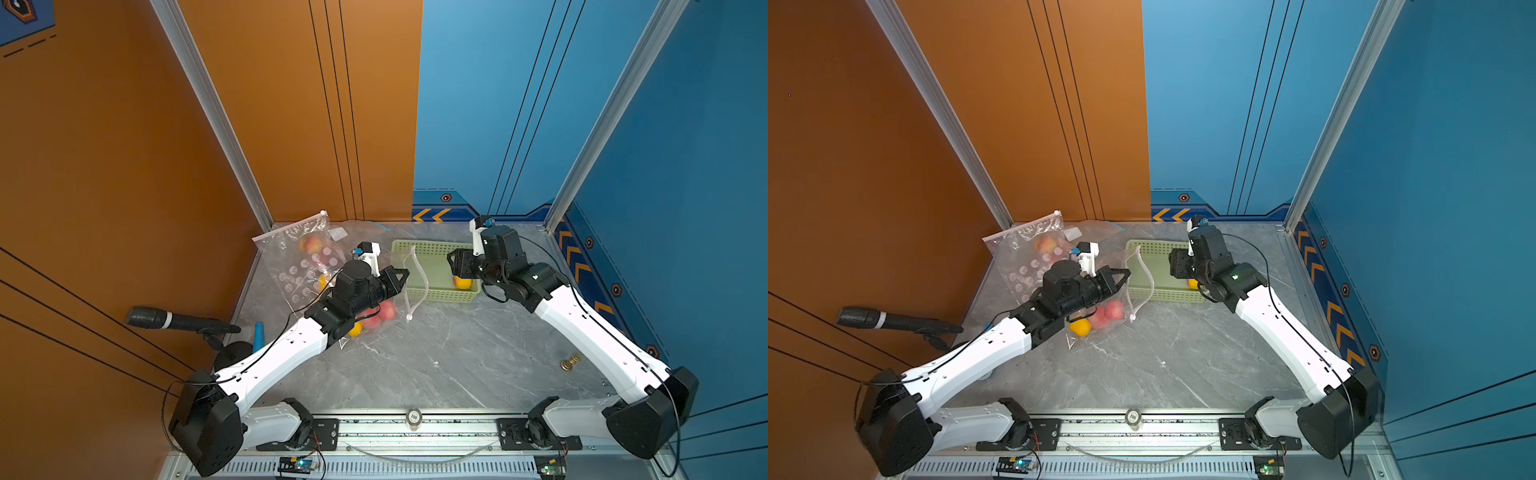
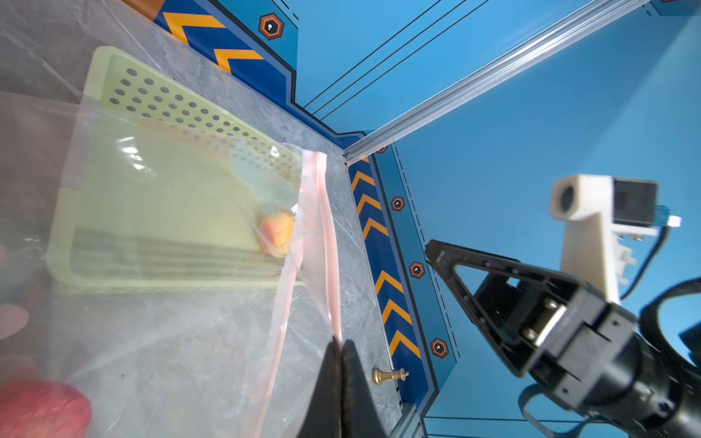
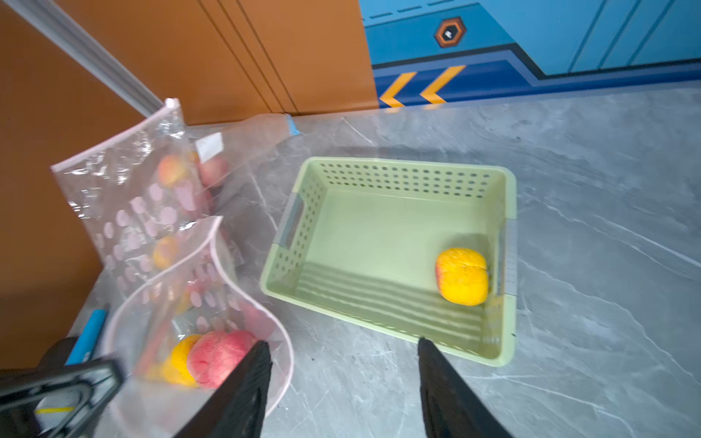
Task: Place the peach in a zip-top bag and seal the zipper
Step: Pick up the peach from the basket.
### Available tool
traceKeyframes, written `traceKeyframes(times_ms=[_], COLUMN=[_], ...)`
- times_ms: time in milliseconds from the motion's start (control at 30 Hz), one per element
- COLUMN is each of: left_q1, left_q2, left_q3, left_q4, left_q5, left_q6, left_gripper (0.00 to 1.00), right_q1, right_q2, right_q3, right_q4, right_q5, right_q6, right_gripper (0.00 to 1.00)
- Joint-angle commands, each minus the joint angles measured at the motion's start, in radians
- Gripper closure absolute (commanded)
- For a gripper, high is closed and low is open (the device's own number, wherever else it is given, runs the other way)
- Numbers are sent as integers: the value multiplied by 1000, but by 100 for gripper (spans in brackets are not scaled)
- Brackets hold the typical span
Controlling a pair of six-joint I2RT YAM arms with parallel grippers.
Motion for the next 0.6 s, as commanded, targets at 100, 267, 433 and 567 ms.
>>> traceKeyframes(times_ms=[100, 267, 433, 567], left_q1=[9, 9, 10, 10], left_q2=[-7, -6, -3, -1], left_q3=[-19, -24, -28, -30], left_q4=[4, 9, 11, 13], left_q5=[0, 1, 7, 9], left_q6=[26, 26, 26, 24], left_gripper=[100, 100, 100, 100], right_q1=[-45, -48, -61, -81], right_q2=[203, 374, 508, 586], right_q3=[89, 164, 248, 296], right_q4=[-223, -246, -257, -266], right_q5=[97, 163, 196, 195], right_q6=[2, -40, -82, -94], right_gripper=[37, 37, 33, 30])
